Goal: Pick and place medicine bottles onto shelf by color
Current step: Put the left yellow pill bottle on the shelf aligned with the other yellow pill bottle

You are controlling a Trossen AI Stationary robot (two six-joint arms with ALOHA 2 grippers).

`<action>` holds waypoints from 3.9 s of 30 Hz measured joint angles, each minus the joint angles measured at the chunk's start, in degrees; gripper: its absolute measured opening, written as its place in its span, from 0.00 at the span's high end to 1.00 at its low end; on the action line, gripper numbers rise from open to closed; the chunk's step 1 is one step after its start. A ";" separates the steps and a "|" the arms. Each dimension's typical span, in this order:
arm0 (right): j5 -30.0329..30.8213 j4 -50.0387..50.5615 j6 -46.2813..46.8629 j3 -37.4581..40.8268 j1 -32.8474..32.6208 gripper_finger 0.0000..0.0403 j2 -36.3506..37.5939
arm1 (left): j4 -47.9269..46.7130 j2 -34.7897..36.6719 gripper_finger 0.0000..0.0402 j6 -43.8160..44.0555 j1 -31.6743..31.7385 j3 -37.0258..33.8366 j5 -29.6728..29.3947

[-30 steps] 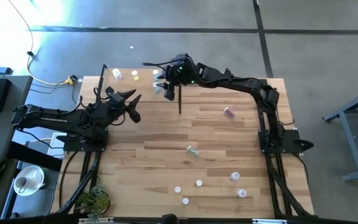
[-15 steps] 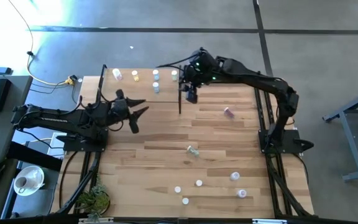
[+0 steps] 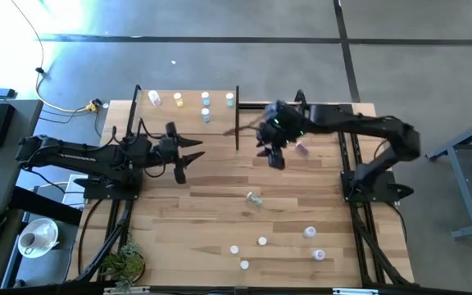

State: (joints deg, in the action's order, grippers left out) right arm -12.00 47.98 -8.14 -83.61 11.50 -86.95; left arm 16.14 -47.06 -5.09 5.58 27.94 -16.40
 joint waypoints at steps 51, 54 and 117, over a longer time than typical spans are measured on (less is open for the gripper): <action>39.83 -27.59 18.23 33.97 -23.51 0.63 20.94 | 18.84 -48.88 0.49 9.39 -20.93 9.96 20.47; 39.81 -27.57 18.23 33.97 -23.51 0.63 20.94 | 18.84 -50.63 0.49 9.55 -22.24 11.01 20.95; 39.73 -26.85 18.61 33.92 -23.51 0.63 20.91 | 16.71 -62.55 0.49 10.94 -25.91 20.33 20.22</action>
State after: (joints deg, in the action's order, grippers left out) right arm 27.73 21.12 10.47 -49.69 -12.01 -66.04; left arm 32.85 -109.61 5.85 -20.32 48.27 3.81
